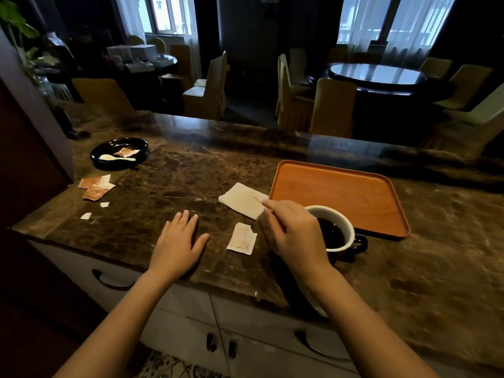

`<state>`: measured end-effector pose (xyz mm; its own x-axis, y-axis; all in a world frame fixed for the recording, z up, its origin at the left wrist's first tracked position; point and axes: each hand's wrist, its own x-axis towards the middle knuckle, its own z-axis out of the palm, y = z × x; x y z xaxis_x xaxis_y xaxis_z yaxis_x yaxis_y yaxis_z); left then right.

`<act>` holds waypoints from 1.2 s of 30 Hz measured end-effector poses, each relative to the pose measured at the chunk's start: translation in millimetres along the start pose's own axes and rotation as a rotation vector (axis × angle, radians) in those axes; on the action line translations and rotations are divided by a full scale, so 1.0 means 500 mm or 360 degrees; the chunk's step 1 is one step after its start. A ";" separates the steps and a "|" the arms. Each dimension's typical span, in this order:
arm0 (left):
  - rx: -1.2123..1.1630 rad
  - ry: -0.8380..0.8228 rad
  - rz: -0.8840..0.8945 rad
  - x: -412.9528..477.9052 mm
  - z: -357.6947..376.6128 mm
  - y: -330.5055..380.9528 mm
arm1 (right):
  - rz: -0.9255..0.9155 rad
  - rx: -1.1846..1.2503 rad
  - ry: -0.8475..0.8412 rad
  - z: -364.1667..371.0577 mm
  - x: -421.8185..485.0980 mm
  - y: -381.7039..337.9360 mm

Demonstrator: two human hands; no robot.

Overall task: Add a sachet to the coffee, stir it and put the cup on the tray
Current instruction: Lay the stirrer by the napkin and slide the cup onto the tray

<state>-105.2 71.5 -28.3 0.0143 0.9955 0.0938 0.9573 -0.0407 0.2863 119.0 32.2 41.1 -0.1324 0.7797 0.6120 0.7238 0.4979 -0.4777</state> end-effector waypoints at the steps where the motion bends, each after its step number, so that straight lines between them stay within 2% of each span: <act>1: 0.0017 -0.0012 -0.0002 -0.001 0.003 -0.004 | -0.0008 -0.0054 -0.0032 0.019 0.008 -0.001; 8: 0.0014 -0.0070 0.0043 0.004 0.004 -0.017 | -0.0161 -0.0499 -0.0408 0.134 0.062 -0.021; 11: 0.0134 -0.0118 0.0017 0.003 0.004 -0.026 | -0.0162 -0.0615 -0.0461 0.174 0.069 -0.021; 19: 0.0147 -0.0024 0.0037 -0.001 0.020 -0.037 | 0.0072 -0.0439 -0.0693 0.217 0.053 -0.019; 36: 0.0155 0.0023 0.0055 -0.002 0.025 -0.036 | 0.0218 -0.0497 -0.0612 0.202 0.015 -0.019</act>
<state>-118.7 72.2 -45.6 0.0441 0.9923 0.1157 0.9798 -0.0656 0.1889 42.5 71.8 -13.5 -0.2190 0.9425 0.2526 0.9121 0.2897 -0.2902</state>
